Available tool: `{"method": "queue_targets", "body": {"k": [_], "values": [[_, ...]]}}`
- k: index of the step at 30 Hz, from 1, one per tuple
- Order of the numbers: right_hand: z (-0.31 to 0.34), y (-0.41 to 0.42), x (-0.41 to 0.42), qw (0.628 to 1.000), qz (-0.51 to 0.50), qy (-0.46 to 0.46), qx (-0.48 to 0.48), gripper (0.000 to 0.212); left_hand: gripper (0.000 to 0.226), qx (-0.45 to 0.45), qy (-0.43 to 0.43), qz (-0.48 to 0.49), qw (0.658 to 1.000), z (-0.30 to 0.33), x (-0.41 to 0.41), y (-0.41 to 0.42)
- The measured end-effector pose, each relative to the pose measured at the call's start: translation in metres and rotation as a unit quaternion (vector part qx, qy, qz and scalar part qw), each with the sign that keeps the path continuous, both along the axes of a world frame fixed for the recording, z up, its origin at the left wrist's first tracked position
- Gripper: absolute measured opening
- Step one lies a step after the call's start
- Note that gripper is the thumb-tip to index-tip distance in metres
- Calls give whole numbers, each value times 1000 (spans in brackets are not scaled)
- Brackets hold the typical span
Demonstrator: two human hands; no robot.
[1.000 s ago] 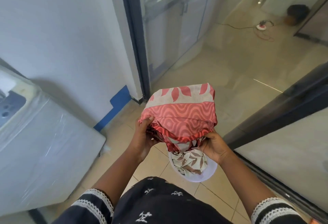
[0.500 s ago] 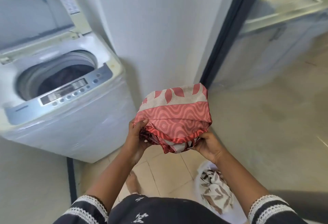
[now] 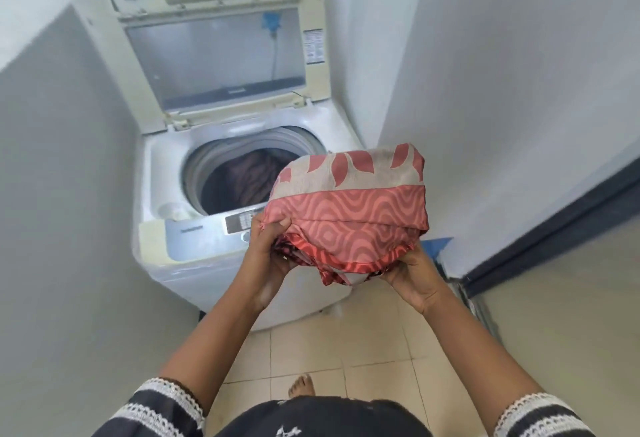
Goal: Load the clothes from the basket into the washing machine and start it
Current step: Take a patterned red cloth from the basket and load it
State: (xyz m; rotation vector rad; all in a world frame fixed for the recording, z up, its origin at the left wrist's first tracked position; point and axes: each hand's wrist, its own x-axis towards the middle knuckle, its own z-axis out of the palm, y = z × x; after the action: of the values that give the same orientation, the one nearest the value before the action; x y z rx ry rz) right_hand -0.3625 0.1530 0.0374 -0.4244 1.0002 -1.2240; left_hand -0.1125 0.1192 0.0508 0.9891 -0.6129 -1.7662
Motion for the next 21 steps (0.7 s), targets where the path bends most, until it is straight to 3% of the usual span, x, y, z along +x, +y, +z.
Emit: {"method": "queue_targets", "body": {"k": [8, 15, 19, 21], "values": [[27, -110, 72, 998, 47, 28, -32, 69, 57, -24, 34, 94, 995, 4, 71, -78], [18, -206, 110, 992, 109, 70, -7, 77, 6, 25, 63, 182, 981, -1, 94, -134], [23, -258, 129, 990, 138, 39, -11, 65, 12, 1, 55, 208, 976, 6, 111, -178], [21, -286, 138, 988, 153, 28, -11, 60, 33, -9, 27, 220, 975, 6, 122, -204]]}}
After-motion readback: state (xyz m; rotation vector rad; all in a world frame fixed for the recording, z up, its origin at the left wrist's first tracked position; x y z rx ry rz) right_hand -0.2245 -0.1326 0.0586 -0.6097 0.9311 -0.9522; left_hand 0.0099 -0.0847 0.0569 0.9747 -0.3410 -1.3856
